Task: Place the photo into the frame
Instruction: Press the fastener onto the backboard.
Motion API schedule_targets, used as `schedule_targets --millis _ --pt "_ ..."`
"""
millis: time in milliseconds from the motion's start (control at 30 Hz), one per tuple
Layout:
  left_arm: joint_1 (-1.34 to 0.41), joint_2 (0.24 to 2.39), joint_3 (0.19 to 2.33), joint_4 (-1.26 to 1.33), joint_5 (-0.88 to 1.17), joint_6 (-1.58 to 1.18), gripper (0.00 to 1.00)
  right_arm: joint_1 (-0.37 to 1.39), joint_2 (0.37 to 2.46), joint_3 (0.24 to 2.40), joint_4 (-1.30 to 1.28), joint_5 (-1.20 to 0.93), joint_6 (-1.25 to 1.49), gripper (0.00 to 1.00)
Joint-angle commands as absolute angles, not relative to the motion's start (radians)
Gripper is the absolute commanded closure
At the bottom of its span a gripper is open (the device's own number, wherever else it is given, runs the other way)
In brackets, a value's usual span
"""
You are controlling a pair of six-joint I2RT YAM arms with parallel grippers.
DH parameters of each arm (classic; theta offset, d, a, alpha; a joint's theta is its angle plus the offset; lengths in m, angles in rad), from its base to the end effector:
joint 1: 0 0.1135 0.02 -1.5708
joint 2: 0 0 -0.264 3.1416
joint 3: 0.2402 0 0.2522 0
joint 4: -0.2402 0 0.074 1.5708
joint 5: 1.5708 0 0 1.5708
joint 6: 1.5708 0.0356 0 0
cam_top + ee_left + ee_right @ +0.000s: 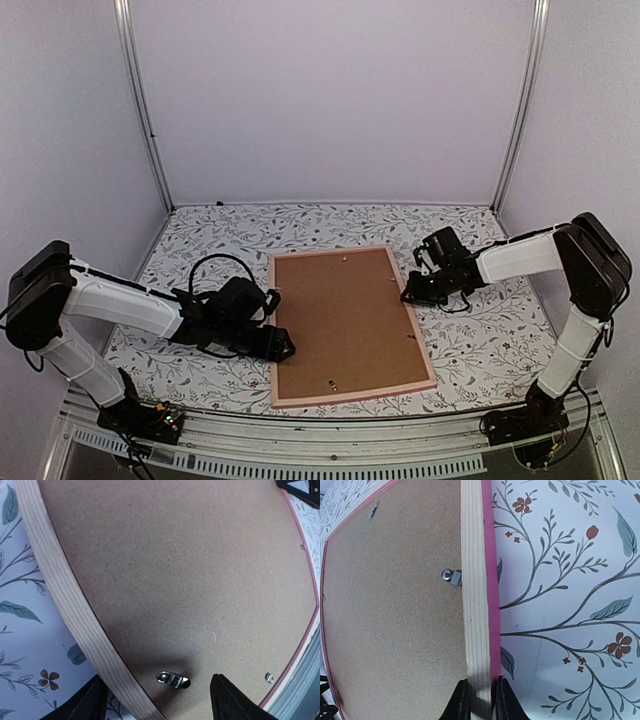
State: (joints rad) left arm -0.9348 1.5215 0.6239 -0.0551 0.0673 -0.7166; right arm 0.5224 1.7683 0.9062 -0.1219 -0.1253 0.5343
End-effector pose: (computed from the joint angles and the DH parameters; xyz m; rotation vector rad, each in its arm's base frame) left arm 0.1585 -0.2187 0.1338 0.3213 2.6675 -0.6918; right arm 0.2901 0.1722 0.1344 -0.0344 2.6439 0.5458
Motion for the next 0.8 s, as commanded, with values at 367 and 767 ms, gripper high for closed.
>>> schedule_targets --millis 367,767 --pt "-1.057 1.68 0.738 -0.202 -0.173 -0.795 0.38 0.508 1.769 0.848 -0.165 -0.118 0.555 0.91" --pt "-1.063 1.666 0.711 -0.192 -0.177 -0.793 0.58 0.508 1.767 0.833 -0.15 -0.13 0.549 0.91"
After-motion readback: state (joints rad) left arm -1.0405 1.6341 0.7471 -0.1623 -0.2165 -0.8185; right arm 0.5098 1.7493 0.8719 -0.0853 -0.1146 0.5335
